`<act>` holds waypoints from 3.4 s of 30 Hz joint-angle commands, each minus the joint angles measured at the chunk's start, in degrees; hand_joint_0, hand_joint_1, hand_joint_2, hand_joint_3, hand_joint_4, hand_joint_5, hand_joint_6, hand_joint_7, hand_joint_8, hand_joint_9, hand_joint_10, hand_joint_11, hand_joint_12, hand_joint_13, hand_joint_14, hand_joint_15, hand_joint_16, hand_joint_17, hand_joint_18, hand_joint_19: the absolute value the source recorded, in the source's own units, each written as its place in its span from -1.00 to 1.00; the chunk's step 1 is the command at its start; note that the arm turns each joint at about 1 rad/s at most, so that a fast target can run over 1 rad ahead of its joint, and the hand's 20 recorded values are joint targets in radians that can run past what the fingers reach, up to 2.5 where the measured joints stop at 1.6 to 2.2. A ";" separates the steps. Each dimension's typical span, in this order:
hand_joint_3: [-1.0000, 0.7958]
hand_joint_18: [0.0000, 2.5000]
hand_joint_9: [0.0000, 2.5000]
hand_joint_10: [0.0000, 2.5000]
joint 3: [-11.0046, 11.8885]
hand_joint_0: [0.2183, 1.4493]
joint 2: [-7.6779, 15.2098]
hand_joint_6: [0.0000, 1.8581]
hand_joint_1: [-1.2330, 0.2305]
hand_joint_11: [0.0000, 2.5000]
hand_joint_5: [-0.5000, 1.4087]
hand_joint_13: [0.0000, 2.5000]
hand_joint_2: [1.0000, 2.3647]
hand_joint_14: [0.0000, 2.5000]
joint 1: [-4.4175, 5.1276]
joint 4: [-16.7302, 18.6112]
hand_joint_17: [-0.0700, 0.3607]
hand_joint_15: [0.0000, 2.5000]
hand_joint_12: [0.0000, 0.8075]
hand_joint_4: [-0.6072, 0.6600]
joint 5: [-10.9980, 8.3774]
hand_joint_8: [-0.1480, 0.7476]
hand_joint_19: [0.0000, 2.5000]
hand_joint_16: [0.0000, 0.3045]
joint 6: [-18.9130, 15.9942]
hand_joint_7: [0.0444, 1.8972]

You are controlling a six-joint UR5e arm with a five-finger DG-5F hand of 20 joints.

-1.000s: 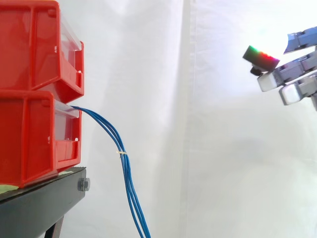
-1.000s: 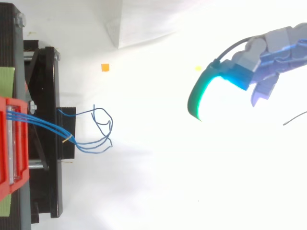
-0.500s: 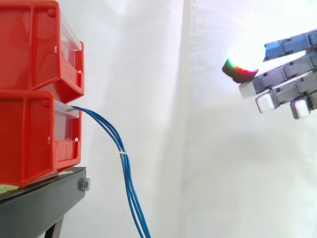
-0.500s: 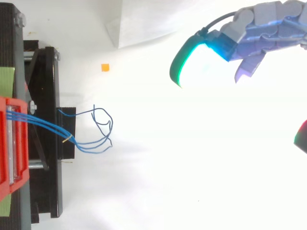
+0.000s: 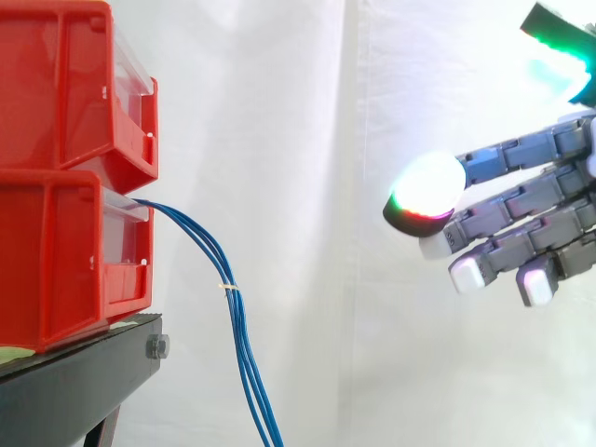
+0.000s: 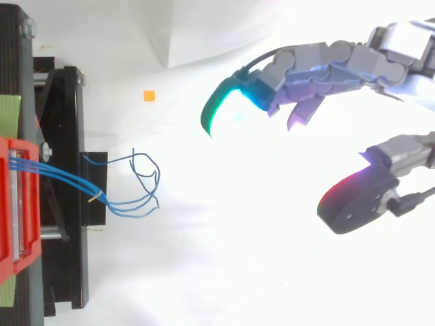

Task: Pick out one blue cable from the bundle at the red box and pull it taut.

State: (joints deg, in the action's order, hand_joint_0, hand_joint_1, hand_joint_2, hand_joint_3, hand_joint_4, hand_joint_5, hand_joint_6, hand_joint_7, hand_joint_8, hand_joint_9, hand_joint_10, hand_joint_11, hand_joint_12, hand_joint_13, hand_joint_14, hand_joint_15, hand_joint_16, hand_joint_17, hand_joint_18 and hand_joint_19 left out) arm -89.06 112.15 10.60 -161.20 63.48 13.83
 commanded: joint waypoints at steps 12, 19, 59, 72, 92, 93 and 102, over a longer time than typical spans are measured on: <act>-0.44 -0.61 -0.74 -0.99 2.48 -0.55 6.59 -0.46 -0.23 -0.57 -0.73 -0.60 -1.00 -0.99 0.83 4.31 -0.26 -0.61 -0.21 0.22 -1.87 -0.11 -0.37 -0.74 0.15 -0.15; -0.44 -0.61 -0.74 -0.99 5.21 -0.55 8.87 -0.46 -0.20 -0.57 -0.73 -0.60 -1.00 -0.99 0.83 4.49 -0.26 -0.60 -0.21 0.22 -1.52 -0.11 -0.37 -0.74 -0.91 -0.15; -0.44 -0.61 -0.73 -0.99 11.62 -0.55 18.46 -0.46 -0.19 -0.56 -0.73 -0.59 -1.00 -0.99 0.74 9.85 -0.26 -0.60 -0.20 0.24 0.59 -0.10 -0.36 -0.74 -1.96 -0.15; -0.44 -0.61 -0.73 -0.99 17.78 -0.55 23.64 -0.46 -0.18 -0.57 -0.72 -0.59 -1.00 -0.98 0.30 8.80 -0.24 -0.60 -0.20 0.24 3.05 -0.11 -0.35 -0.73 -4.16 -0.15; -0.39 -0.62 -0.72 -0.99 17.78 -0.50 23.73 -0.46 -0.19 -0.57 -0.71 -0.59 -0.99 -0.98 -0.49 11.70 -0.26 -0.59 -0.22 0.25 8.68 -0.13 -0.34 -0.74 -10.22 -0.05; -0.39 -0.62 -0.72 -0.99 17.69 -0.50 23.73 -0.46 -0.19 -0.56 -0.71 -0.59 -0.99 -0.99 -0.58 12.05 -0.26 -0.60 -0.22 0.25 8.77 -0.13 -0.35 -0.74 -10.31 -0.04; -0.34 -0.62 -0.72 -0.98 16.81 -0.47 23.73 -0.46 -0.18 -0.57 -0.70 -0.59 -0.99 -0.99 -1.02 14.16 -0.27 -0.60 -0.23 0.24 9.56 -0.14 -0.35 -0.74 -10.40 -0.01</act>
State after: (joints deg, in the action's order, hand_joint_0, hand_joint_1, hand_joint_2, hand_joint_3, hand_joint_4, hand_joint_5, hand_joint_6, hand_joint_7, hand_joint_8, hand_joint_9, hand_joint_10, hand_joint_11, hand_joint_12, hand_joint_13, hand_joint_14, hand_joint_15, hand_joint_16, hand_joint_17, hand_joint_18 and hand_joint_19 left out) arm -72.00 135.87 9.68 -147.59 72.86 3.45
